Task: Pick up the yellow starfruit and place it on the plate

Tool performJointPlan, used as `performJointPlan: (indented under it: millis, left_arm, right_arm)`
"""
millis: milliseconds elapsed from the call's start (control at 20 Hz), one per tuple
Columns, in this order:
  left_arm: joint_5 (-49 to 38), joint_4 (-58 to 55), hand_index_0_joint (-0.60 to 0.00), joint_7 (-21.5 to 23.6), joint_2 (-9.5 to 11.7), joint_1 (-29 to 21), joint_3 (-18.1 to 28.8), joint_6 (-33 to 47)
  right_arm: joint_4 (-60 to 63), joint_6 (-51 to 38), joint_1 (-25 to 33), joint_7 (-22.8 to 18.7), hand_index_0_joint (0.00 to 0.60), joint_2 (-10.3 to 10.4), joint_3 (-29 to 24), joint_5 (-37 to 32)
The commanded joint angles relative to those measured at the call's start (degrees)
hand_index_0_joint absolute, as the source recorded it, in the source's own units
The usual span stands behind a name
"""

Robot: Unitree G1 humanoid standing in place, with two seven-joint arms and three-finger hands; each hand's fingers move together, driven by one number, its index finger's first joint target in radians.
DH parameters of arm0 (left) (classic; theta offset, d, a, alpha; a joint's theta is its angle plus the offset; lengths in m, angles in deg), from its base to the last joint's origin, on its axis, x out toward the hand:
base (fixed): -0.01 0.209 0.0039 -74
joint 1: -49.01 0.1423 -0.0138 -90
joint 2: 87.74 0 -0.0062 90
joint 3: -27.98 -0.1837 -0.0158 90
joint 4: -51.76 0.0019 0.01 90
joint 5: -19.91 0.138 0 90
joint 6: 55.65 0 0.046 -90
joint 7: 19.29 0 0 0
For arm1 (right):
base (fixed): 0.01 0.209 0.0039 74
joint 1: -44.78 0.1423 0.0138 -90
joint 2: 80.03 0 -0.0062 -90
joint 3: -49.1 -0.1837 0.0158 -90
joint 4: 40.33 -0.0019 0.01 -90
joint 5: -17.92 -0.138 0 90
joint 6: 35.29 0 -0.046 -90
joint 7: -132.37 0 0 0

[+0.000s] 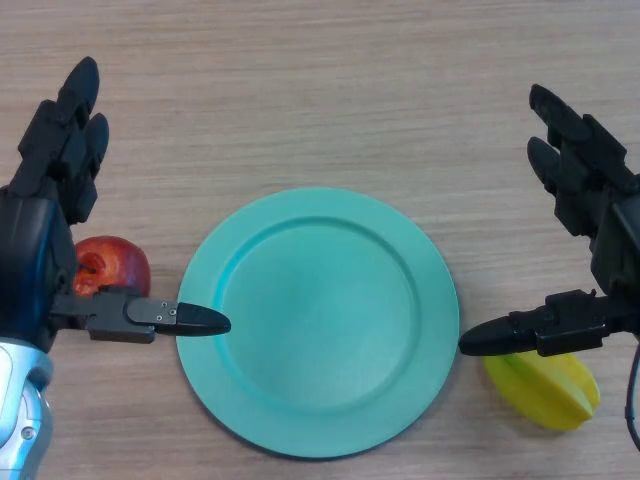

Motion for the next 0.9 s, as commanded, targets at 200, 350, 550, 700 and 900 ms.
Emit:
performJointPlan:
  millis: [200, 350, 550, 700, 900]
  left_arm:
    - [-1.66, -2.57, 0.0, -0.51, 1.59, -2.05, 3.65, 6.04]
    - [-1.38, -2.52, 0.0, -0.26, 1.62, -2.49, 3.15, 5.66]
    - [0.48, 0.43, 0.0, 0.79, 1.66, -3.31, 2.44, 8.77]
    - [1.42, 1.86, 0.0, 0.77, 1.51, -3.8, 1.07, 7.88]
    - [2.74, 4.72, 0.0, 0.82, 0.88, -5.27, -1.36, 8.03]
  right_arm:
    - [-4.57, -4.73, 1.87, -1.13, 0.0, -1.72, -3.58, -3.24]
    - [-4.36, -5.63, 1.61, -0.9, 0.0, -1.91, -4.06, -2.78]
    - [-4.81, -8.19, 0.27, -0.55, 0.0, -2.09, -5.12, -1.36]
    - [-4.02, -11.03, -2.42, 0.12, 0.0, -1.55, -5.4, 0.54]
    - [-1.57, -15.18, -5.59, -1.29, 0.0, -1.14, -6.66, 6.35]
